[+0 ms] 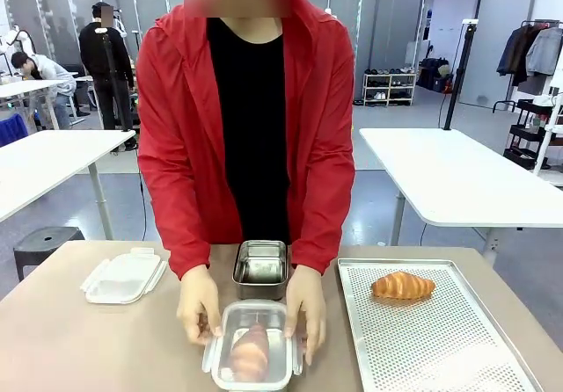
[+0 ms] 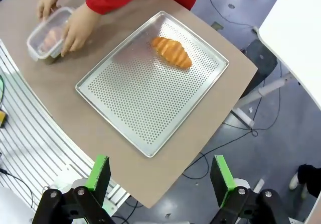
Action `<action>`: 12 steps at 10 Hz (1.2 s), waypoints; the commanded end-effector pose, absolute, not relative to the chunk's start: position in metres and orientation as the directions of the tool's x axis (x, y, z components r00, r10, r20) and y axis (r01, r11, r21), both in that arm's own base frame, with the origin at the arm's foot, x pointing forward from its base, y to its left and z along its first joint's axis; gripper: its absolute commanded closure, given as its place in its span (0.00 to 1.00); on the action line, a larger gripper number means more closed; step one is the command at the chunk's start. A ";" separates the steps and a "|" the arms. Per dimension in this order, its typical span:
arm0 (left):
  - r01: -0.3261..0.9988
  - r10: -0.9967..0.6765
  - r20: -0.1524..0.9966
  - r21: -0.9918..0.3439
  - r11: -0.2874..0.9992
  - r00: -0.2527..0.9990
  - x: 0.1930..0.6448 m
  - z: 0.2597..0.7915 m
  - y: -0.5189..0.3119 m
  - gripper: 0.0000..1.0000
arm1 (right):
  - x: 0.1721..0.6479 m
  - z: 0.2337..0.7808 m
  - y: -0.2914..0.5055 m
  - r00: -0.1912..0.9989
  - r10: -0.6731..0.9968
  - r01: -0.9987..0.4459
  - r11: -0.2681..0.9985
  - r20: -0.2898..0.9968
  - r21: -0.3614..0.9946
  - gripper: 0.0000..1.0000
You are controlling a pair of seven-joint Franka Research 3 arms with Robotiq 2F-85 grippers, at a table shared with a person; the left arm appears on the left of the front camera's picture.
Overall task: Place the bread into the airtight container.
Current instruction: Pick up a Butter Roll and place it into an empty Airtight Container.
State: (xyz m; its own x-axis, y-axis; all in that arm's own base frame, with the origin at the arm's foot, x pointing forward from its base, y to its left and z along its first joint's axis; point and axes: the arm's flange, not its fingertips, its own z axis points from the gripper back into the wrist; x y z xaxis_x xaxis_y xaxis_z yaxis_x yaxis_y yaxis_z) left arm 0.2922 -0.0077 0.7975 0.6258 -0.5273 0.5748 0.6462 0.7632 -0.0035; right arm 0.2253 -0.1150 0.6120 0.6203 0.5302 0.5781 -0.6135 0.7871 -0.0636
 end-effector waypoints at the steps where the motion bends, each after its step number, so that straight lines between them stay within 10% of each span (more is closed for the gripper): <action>1: 0.651 -0.524 0.584 -0.010 0.759 0.619 0.292 0.800 -0.009 0.00 | 0.228 0.615 -0.116 0.632 0.526 -0.600 0.797 0.569 -0.069 0.00; 12: 0.651 -0.524 0.584 -0.010 0.759 0.619 0.292 0.800 -0.009 0.00 | 0.228 0.615 -0.116 0.632 0.526 -0.600 0.797 0.569 -0.069 0.00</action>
